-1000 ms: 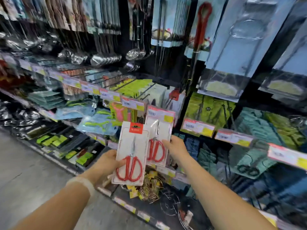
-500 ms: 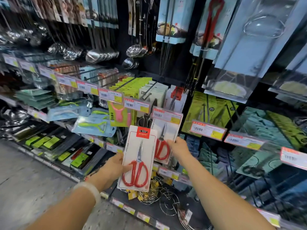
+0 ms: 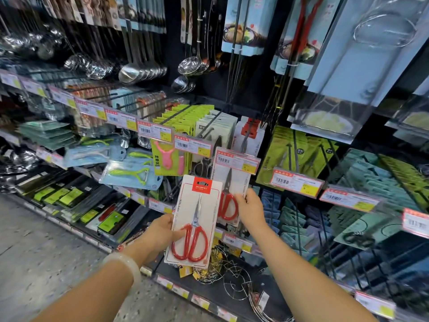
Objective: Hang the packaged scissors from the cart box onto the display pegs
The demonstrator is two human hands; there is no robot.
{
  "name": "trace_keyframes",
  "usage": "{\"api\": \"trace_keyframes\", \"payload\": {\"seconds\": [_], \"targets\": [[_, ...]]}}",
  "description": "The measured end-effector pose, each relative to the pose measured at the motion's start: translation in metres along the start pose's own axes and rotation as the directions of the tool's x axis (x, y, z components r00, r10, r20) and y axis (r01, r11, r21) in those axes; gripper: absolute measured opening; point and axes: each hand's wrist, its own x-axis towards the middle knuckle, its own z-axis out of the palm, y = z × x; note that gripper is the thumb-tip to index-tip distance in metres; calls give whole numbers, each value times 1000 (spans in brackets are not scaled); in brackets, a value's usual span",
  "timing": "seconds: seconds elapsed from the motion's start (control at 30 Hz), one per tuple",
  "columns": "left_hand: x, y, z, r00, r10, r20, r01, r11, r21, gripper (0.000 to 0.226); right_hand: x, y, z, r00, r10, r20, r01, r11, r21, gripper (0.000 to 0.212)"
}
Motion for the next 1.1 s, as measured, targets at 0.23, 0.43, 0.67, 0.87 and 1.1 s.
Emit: {"api": "trace_keyframes", "payload": {"seconds": [0.23,0.43,0.67,0.87,1.1], "targets": [[2,3,-3,1000,-4,28,5,1000,-22,33,9,3,10,998,56,-9,-55,992,110,21],[4,2,-7,999,-1,40,3,999,-32,30,12,10,13,992,122,-33,-117,985,124,22],[7,1,-8,998,18,61,-18,1000,-6,27,17,1,2,947,321,12,-320,946,-60,60],[12,7,5,994,45,97,-46,999,15,19,-36,-2,6,861,200,468,-299,943,146,33],[16,25,35,980,193,-39,-181,960,216,32,-35,3,2,965,106,240,-140,982,130,21]]}}
